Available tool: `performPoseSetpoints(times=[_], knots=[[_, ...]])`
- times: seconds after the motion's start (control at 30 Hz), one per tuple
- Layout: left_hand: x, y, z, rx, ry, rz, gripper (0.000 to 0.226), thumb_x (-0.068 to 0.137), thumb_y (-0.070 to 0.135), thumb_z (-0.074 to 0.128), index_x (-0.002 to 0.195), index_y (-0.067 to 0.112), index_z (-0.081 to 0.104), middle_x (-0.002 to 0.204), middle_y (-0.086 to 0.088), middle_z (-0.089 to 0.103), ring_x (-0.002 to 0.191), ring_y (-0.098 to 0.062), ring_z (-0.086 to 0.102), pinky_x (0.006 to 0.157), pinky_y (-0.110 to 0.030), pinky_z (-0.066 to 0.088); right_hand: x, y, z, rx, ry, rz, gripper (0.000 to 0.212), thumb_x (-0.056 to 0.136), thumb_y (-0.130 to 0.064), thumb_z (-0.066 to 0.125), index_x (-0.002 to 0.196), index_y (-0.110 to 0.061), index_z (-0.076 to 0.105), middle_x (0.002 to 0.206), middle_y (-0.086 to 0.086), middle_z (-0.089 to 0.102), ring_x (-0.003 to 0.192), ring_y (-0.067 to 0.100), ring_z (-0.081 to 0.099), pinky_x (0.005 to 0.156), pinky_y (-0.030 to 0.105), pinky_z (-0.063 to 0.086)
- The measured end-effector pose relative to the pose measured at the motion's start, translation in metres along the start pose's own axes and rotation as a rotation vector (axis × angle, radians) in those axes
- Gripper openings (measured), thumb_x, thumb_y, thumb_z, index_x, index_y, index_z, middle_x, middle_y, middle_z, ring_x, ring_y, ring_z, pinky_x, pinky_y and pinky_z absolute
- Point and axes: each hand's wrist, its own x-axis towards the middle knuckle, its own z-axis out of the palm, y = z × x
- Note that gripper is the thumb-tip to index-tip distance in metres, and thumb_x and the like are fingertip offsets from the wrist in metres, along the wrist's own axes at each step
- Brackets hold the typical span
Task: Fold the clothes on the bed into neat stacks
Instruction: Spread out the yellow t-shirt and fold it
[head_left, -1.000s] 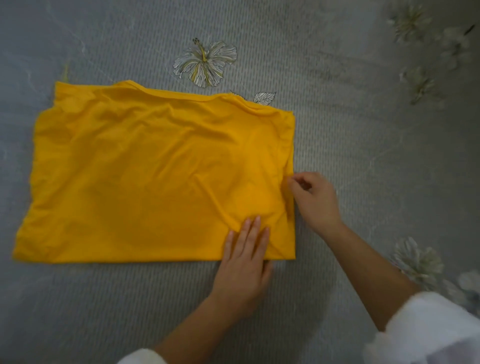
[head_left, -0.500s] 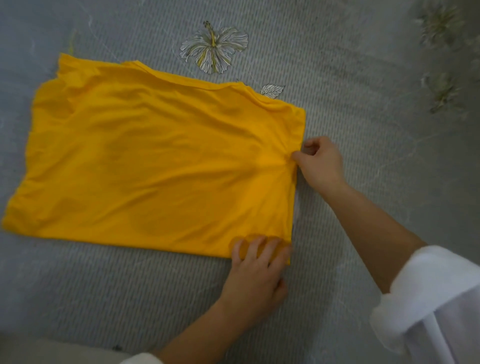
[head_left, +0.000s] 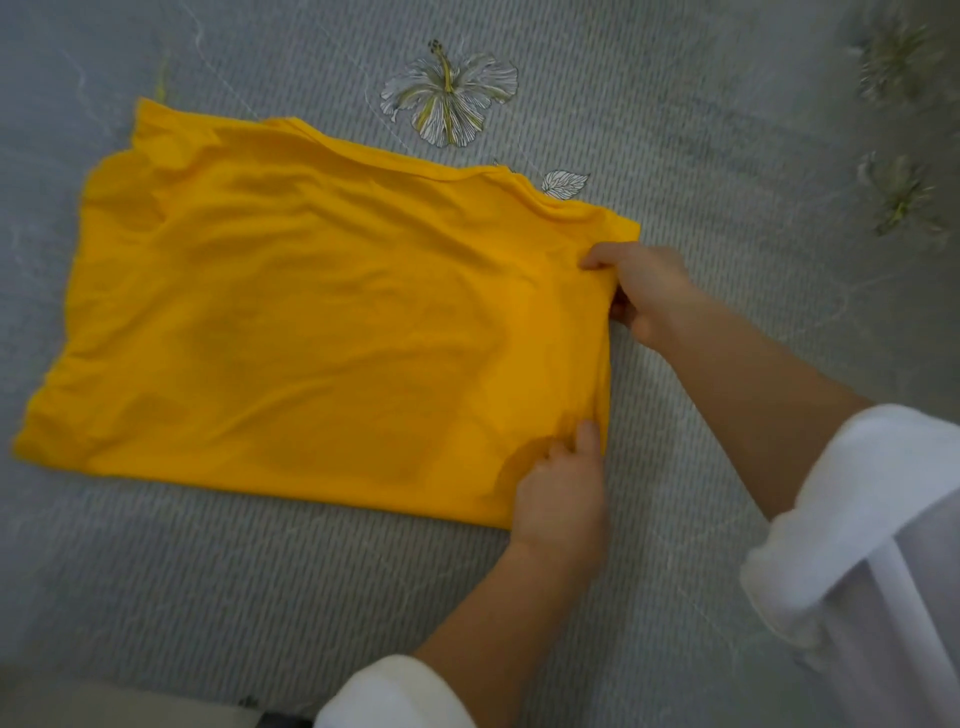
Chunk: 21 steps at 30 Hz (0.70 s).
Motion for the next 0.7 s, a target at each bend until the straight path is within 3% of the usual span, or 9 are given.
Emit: performPoseSetpoints(times=[0.07, 0.17, 0.23, 0.33, 0.43, 0.6, 0.7], knots=[[-0.002, -0.017, -0.009, -0.296, -0.004, -0.037, 0.045, 0.083, 0.006, 0.053, 0.124, 0.020, 0.038, 0.096, -0.008, 0.064, 0.087, -0.029, 0.061, 0.061, -0.036, 0.035, -0.005, -0.006, 0.006, 0.085, -0.034, 0.042, 0.046, 0.075, -0.007, 0.070, 0.118, -0.007, 0.054, 0.108, 0.013, 0.062, 0.097, 0.027, 0.063, 0.086, 0.044, 0.056], [-0.014, -0.045, -0.031, -0.695, 0.077, -0.079, 0.037, 0.078, 0.001, 0.056, 0.103, 0.026, 0.046, 0.075, -0.003, 0.059, 0.063, -0.017, 0.053, 0.058, -0.034, 0.038, -0.015, -0.018, 0.023, 0.145, -0.038, 0.003, 0.021, 0.077, -0.008, 0.065, 0.094, -0.012, 0.054, 0.080, 0.005, 0.055, 0.070, 0.017, 0.057, 0.057, 0.029, 0.052], [-0.023, -0.063, -0.048, -0.932, 0.102, -0.144, 0.032, 0.079, -0.002, 0.056, 0.092, 0.027, 0.051, 0.073, -0.003, 0.062, 0.057, -0.009, 0.050, 0.055, -0.028, 0.039, -0.022, -0.029, 0.042, 0.138, -0.028, -0.038, 0.015, 0.078, -0.011, 0.063, 0.083, -0.015, 0.049, 0.068, 0.002, 0.048, 0.058, 0.014, 0.051, 0.047, 0.023, 0.043], [-0.030, -0.098, -0.076, -1.184, 0.183, -0.226, 0.032, 0.080, -0.010, 0.053, 0.083, 0.022, 0.057, 0.056, 0.010, 0.059, 0.046, 0.003, 0.045, 0.044, -0.014, 0.034, -0.035, -0.046, 0.080, 0.022, -0.032, -0.121, 0.018, 0.081, -0.013, 0.063, 0.076, -0.013, 0.046, 0.050, -0.001, 0.048, 0.041, 0.012, 0.052, 0.039, 0.019, 0.039], [-0.038, -0.142, -0.105, -1.240, 0.294, -0.289, 0.034, 0.078, -0.014, 0.049, 0.082, 0.018, 0.059, 0.051, 0.014, 0.056, 0.045, 0.002, 0.041, 0.043, -0.014, 0.031, -0.049, -0.060, 0.127, -0.061, -0.044, -0.191, 0.017, 0.082, -0.011, 0.063, 0.069, -0.010, 0.051, 0.037, -0.002, 0.051, 0.035, 0.012, 0.055, 0.037, 0.017, 0.041], [-0.058, -0.218, -0.153, -1.219, 0.468, -0.350, 0.033, 0.079, -0.012, 0.049, 0.082, 0.018, 0.061, 0.053, 0.011, 0.059, 0.052, -0.002, 0.045, 0.045, -0.015, 0.032, -0.069, -0.082, 0.210, -0.106, -0.168, -0.254, 0.009, 0.082, -0.007, 0.062, 0.080, -0.001, 0.055, 0.053, 0.012, 0.057, 0.039, 0.017, 0.059, 0.039, 0.021, 0.045], [-0.065, -0.257, -0.176, -1.200, 0.557, -0.384, 0.031, 0.082, -0.011, 0.050, 0.081, 0.018, 0.061, 0.052, 0.010, 0.059, 0.049, 0.002, 0.044, 0.045, -0.013, 0.033, -0.082, -0.092, 0.263, -0.147, -0.236, -0.275, 0.015, 0.083, -0.005, 0.061, 0.072, -0.003, 0.052, 0.052, 0.012, 0.058, 0.041, 0.018, 0.060, 0.041, 0.023, 0.049]])
